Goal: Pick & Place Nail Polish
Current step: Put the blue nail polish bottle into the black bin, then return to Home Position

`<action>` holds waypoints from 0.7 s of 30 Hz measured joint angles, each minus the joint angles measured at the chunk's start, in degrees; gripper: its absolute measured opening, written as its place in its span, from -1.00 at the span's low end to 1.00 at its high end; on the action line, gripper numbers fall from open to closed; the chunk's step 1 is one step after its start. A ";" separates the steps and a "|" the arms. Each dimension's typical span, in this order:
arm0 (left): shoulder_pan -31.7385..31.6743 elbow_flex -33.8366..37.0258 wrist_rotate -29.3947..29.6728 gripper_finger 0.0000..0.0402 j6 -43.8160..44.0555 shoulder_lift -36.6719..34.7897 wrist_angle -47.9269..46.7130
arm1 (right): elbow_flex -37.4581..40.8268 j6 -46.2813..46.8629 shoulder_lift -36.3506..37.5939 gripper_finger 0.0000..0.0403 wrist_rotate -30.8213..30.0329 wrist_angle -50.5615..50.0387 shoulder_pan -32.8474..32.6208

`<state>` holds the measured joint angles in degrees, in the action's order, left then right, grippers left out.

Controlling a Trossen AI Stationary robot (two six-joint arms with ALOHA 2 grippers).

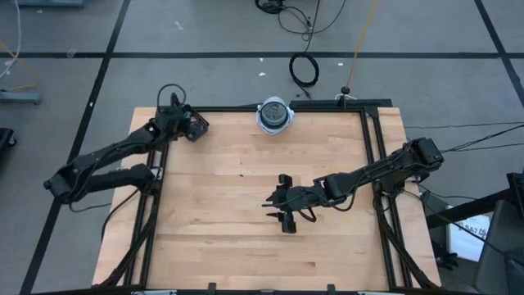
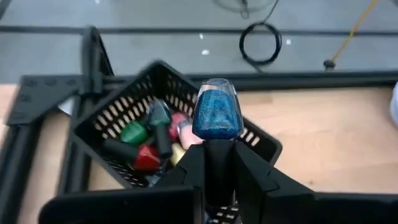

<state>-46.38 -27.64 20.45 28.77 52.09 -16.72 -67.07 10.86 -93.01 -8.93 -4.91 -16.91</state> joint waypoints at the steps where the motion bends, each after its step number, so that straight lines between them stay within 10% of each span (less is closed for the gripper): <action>1: -0.33 0.00 -0.61 -0.82 -0.22 1.51 0.84 | 0.00 -0.05 0.00 0.04 0.00 0.00 0.00; 21: -3.09 0.00 0.17 -0.32 -2.70 10.11 6.83 | 0.00 -0.60 0.00 0.04 0.00 -0.04 0.00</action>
<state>-49.47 -27.64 20.62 26.06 62.19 -9.89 -67.07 10.26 -93.01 -8.93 -4.95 -16.91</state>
